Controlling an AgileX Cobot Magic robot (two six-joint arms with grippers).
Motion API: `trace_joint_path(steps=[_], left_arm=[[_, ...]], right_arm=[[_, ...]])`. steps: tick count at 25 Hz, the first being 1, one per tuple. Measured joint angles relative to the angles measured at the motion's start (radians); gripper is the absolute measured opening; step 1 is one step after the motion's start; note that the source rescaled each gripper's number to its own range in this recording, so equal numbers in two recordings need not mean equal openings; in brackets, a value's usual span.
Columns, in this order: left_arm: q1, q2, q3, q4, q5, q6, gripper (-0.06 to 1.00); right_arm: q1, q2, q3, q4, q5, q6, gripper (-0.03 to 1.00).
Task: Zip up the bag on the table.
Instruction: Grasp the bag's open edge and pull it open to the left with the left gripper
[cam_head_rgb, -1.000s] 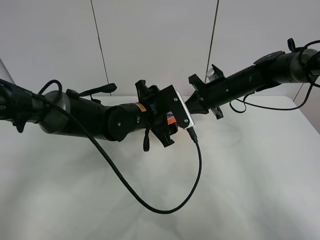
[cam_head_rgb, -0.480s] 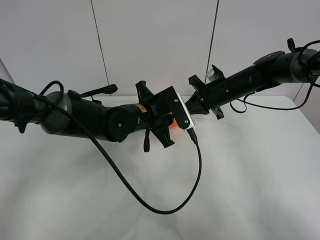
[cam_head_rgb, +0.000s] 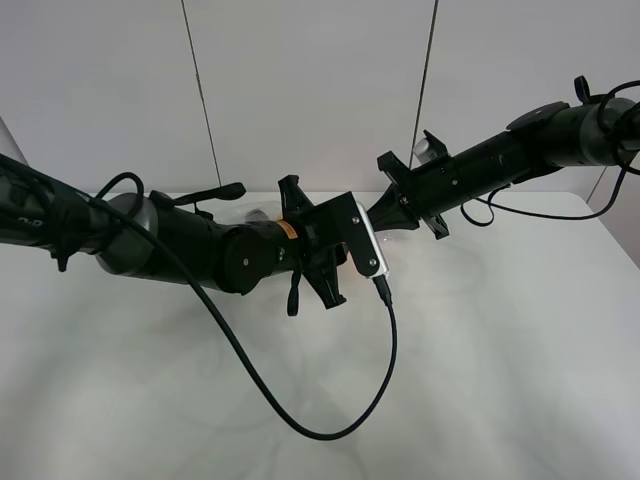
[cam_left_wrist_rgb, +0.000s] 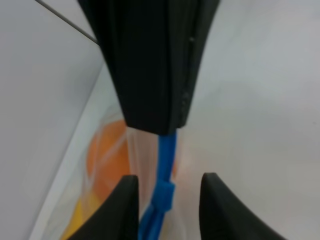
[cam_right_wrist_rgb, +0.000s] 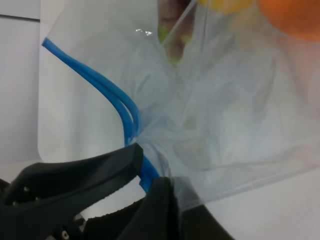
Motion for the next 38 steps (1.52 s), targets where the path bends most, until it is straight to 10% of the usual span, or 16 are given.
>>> trace_joint_path(steps=[13,26,38], left_arm=[[0.000,0.029,0.000,0.020,-0.047,0.000,0.03],[0.011,0.035,0.000,0.026,-0.066,0.024,0.00],[0.181,0.035,0.000,0.042,-0.042,0.099,0.00]], right_arm=[[0.000,0.000,0.000,0.000,-0.009,0.011,0.00],[0.000,0.000,0.000,-0.004,-0.014,0.014,0.00],[0.000,0.001,-0.002,0.032,-0.044,0.030,0.00]])
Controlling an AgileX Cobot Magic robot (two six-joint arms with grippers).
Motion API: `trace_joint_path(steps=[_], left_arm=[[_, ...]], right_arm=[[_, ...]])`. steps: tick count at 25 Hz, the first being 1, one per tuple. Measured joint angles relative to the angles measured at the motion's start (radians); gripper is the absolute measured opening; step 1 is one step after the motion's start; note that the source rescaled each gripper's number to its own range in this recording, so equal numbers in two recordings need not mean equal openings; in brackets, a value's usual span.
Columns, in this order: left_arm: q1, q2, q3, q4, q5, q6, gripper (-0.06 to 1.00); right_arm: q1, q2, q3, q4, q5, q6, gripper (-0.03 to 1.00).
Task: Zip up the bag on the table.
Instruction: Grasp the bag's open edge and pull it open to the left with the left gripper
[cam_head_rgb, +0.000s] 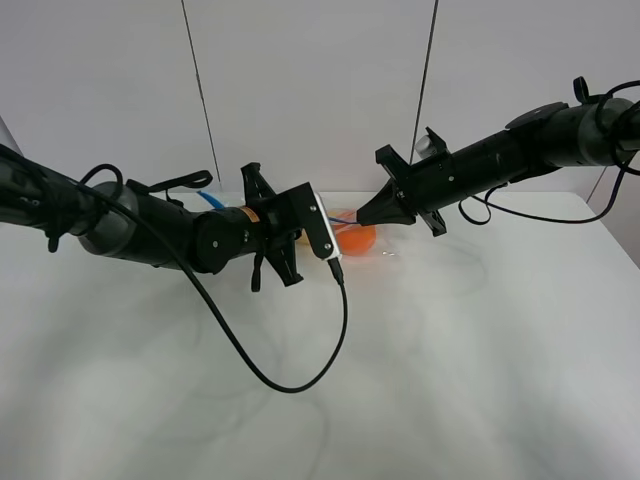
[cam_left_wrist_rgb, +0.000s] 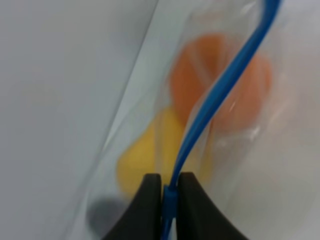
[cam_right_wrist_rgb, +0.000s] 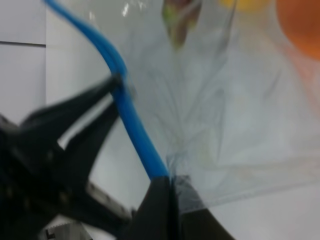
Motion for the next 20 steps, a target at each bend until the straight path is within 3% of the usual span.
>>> trace_joint_path(steps=[13,20], left_arm=[[0.176,0.000,0.000,0.000,-0.006,0.139,0.00],[0.289,0.000,0.000,0.000,-0.018,0.148,0.00]], right_arm=[[0.000,0.000,0.000,0.002,0.005,0.014,0.00],[0.000,0.000,0.000,0.002,0.019,0.014,0.00]])
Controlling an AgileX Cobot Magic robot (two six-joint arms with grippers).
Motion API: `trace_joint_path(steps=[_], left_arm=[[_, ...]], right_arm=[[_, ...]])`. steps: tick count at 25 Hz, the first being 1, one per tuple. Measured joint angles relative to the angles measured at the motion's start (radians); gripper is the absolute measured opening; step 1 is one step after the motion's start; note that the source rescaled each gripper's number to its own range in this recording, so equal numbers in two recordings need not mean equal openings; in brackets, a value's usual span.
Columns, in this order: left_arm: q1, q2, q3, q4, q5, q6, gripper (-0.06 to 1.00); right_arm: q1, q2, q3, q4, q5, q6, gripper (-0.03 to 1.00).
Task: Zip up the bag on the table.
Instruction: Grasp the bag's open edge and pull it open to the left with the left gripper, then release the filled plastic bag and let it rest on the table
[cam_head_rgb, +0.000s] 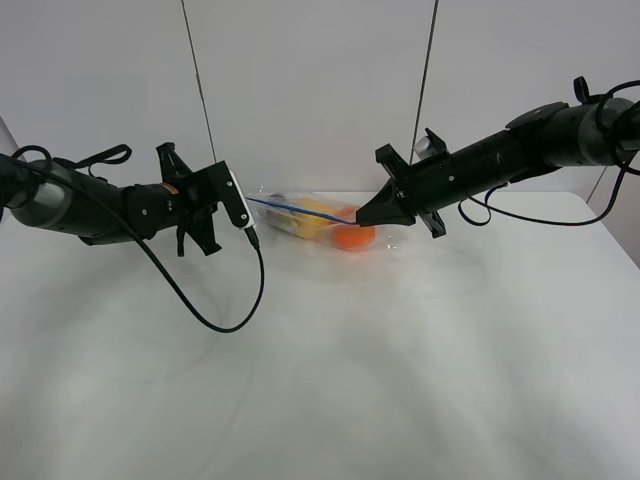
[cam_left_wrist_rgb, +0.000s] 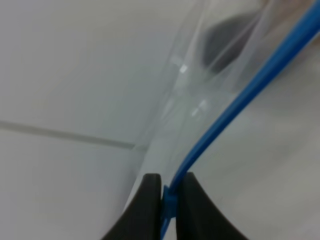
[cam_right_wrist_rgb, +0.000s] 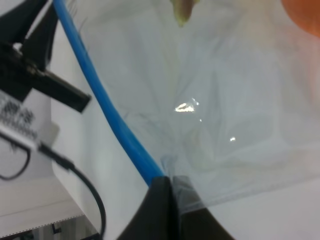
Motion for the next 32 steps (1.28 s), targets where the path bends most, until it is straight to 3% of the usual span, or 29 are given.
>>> trace_joint_path(steps=[4,12,15,19,21,27,32], left_arm=[[0.053,0.000,0.000,0.002,-0.002,0.000,0.00],[0.065,0.000,0.000,0.013,-0.001,0.000,0.01],[0.084,0.000,0.000,0.014,-0.011,-0.018,0.18],[0.098,0.000,0.000,0.019,-0.020,-0.082,0.71],[0.106,0.000,0.000,0.019,-0.022,-0.105,0.89],[0.198,0.000,0.000,0.027,-0.024,-0.225,0.99],[0.269,-0.009,0.000,0.027,0.000,-0.564,1.00]], right_arm=[[0.000,0.000,0.000,-0.003,0.002,0.001,0.00],[0.008,0.000,-0.001,0.015,0.001,0.001,0.00],[0.005,0.000,-0.001,-0.021,0.008,0.001,0.00],[0.005,0.000,-0.001,-0.035,0.009,0.001,0.00],[0.005,0.000,-0.001,-0.038,0.009,0.001,0.00],[0.005,0.000,-0.001,-0.038,0.011,0.001,0.00],[0.005,0.000,-0.001,-0.038,0.013,0.001,0.00]])
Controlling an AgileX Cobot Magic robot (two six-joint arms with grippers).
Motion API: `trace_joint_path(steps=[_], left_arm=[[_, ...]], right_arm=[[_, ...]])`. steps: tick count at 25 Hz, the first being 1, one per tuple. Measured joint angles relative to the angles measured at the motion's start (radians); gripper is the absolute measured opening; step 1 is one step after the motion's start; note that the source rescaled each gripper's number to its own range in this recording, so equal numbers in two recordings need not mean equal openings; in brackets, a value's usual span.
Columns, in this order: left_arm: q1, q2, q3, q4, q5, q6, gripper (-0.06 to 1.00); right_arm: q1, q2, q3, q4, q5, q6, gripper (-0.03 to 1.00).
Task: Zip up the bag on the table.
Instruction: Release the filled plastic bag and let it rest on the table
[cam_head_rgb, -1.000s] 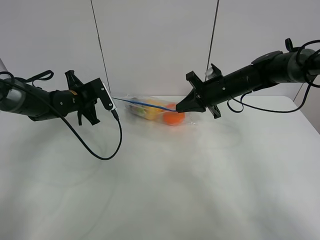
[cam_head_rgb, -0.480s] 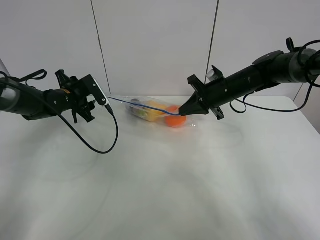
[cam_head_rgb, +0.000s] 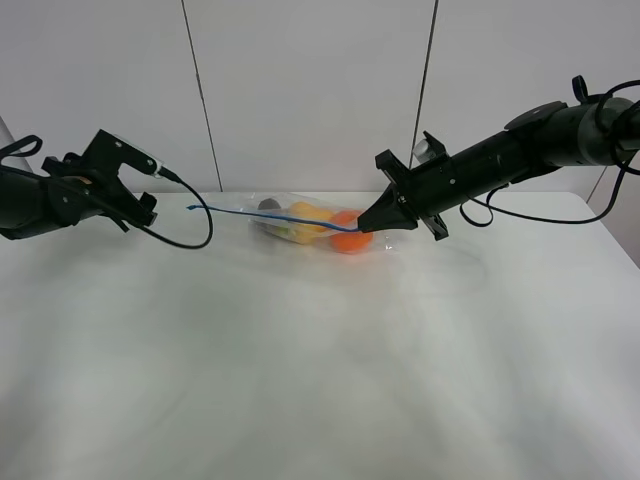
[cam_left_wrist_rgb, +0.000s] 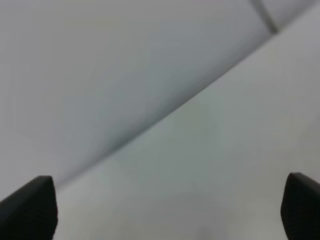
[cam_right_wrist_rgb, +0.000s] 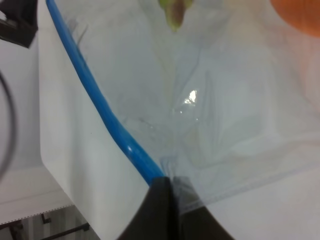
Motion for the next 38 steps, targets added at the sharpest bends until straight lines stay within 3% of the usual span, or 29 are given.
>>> trace_joint_path(steps=[3,6,15,18,22,25,29,33,38], left_arm=[[0.019,-0.036,-0.012,0.000,0.077,-0.165,1.00],[0.031,-0.083,-0.057,0.000,0.220,-0.236,1.00],[0.033,-0.112,-0.310,0.000,0.963,-0.378,1.00],[0.033,-0.112,-0.375,0.011,1.173,-0.448,1.00],[0.033,-0.112,-0.425,0.089,1.405,-0.609,1.00],[0.033,-0.113,-0.435,0.128,1.530,-0.668,1.00],[0.033,-0.115,-0.435,0.148,1.644,-0.675,1.00],[0.031,-0.136,-0.408,0.158,1.654,-0.690,1.00],[0.001,-0.250,-0.254,0.187,1.657,-0.689,1.00]], right_arm=[[0.000,0.000,0.000,0.000,0.002,0.000,0.00],[0.000,0.000,0.000,0.000,0.002,0.000,0.00],[0.000,0.000,0.000,0.000,0.002,0.000,0.00],[0.000,0.000,0.000,0.000,0.002,0.000,0.00],[0.000,0.000,0.000,0.000,0.002,0.000,0.00],[0.000,0.000,0.000,0.000,0.002,0.000,0.00],[0.000,0.000,0.000,0.000,0.002,0.000,0.00],[0.000,0.000,0.000,0.000,0.002,0.000,0.00],[0.000,0.000,0.000,0.000,0.002,0.000,0.00]])
